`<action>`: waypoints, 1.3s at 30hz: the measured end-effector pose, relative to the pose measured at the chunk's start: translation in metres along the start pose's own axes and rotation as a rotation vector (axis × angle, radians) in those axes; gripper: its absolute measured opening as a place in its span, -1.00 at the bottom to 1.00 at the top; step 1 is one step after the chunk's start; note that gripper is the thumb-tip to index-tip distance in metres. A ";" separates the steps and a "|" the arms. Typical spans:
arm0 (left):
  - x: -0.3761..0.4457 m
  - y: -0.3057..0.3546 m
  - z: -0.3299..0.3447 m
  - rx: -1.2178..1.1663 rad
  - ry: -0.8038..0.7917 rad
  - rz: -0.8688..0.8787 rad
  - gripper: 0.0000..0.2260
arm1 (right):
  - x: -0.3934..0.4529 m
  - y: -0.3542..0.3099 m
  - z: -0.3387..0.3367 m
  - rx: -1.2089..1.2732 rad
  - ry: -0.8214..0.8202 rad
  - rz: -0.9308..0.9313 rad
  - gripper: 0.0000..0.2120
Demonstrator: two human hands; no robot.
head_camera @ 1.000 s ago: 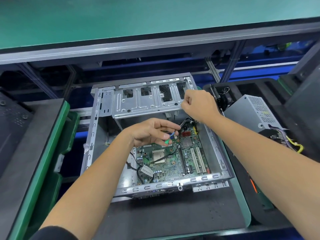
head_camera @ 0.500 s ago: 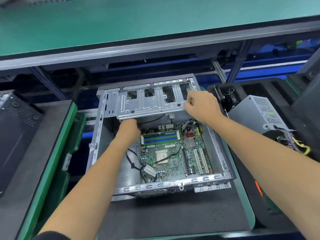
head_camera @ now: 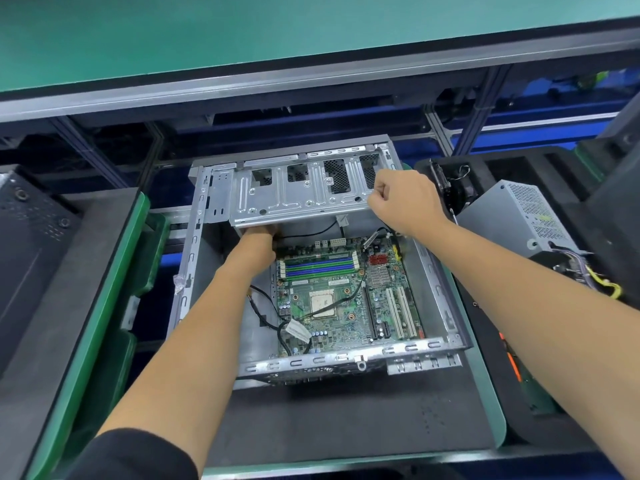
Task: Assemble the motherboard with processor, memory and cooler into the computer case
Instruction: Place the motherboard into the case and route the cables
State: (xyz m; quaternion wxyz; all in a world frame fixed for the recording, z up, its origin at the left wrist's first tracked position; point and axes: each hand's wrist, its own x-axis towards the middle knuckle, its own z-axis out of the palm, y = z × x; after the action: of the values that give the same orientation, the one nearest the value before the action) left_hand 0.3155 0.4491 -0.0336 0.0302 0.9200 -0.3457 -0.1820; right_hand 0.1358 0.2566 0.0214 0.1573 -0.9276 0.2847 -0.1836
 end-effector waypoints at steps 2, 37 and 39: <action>0.003 0.002 0.001 0.029 -0.033 -0.017 -0.60 | 0.000 0.000 0.000 -0.005 0.001 -0.001 -0.87; -0.006 -0.003 0.012 -0.222 0.105 0.001 -0.58 | -0.001 -0.003 -0.003 0.019 0.008 0.001 -0.87; -0.006 -0.003 0.012 -0.212 0.104 0.006 -0.57 | -0.001 -0.003 -0.003 0.015 0.006 0.002 -0.87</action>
State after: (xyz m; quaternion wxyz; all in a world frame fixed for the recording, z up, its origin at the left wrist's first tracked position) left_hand 0.3091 0.4565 -0.0440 0.1458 0.9189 -0.3251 -0.1696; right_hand 0.1353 0.2590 0.0256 0.1637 -0.9256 0.2846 -0.1881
